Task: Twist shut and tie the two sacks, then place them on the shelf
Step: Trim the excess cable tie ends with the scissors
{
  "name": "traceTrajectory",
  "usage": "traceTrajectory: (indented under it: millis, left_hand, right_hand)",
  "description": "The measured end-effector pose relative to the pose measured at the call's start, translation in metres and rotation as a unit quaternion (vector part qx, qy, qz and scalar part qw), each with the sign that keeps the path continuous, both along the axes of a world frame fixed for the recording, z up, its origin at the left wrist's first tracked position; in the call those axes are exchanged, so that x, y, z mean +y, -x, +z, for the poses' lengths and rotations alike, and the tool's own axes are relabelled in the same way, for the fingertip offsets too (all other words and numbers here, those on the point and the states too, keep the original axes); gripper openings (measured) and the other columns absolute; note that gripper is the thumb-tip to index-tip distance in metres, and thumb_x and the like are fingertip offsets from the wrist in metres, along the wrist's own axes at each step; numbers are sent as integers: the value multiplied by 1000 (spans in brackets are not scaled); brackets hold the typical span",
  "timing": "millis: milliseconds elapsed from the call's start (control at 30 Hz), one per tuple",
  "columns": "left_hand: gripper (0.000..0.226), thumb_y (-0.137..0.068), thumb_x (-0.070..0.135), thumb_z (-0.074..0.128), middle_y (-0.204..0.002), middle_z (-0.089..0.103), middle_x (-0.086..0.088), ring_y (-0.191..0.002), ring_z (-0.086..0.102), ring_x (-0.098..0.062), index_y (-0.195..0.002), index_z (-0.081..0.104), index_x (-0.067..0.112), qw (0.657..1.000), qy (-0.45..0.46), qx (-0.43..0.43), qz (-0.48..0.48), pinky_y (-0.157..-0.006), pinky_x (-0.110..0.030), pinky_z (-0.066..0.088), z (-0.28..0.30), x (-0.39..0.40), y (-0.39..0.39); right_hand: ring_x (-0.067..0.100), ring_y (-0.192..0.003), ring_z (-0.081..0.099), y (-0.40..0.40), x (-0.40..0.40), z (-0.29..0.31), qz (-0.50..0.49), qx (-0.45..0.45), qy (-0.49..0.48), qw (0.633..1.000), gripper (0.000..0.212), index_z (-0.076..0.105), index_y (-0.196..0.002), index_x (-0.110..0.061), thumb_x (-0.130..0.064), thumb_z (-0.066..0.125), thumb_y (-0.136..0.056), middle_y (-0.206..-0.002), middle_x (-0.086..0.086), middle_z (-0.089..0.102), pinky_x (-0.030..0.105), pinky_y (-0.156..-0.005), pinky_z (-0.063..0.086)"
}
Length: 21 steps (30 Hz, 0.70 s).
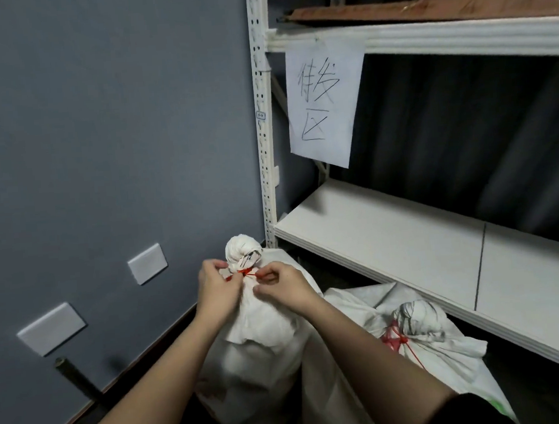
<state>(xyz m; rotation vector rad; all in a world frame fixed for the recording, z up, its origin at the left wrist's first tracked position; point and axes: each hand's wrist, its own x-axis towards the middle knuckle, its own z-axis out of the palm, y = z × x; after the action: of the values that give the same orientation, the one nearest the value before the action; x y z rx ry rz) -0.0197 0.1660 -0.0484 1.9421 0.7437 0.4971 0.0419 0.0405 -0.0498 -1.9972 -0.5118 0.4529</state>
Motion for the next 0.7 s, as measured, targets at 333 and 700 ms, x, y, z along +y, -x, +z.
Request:
traceTrajectory:
  millis: [333, 700]
  left_hand:
    - [24, -96, 21, 47, -57, 63, 0, -50, 57, -14, -76, 56, 11, 974, -35, -119, -190, -50, -23, 44, 113, -133, -33]
    - [16, -89, 17, 41, -62, 67, -3, -51, 62, -17, -80, 54, 14, 889, -47, 15, -454, -54, -25, 44, 108, -386, -101]
  right_hand:
    - [15, -57, 63, -3, -158, 74, -149, -60, 29, 987, 19, 63, -72, -23, -18, 54, -87, -65, -3, 69, 30, -63, 51]
    - [8, -62, 69, -12, -427, 95, -381, -95, 147, 908, 19, 65, -80, -23, -25, 48, -90, -71, -9, 72, 29, -74, 52]
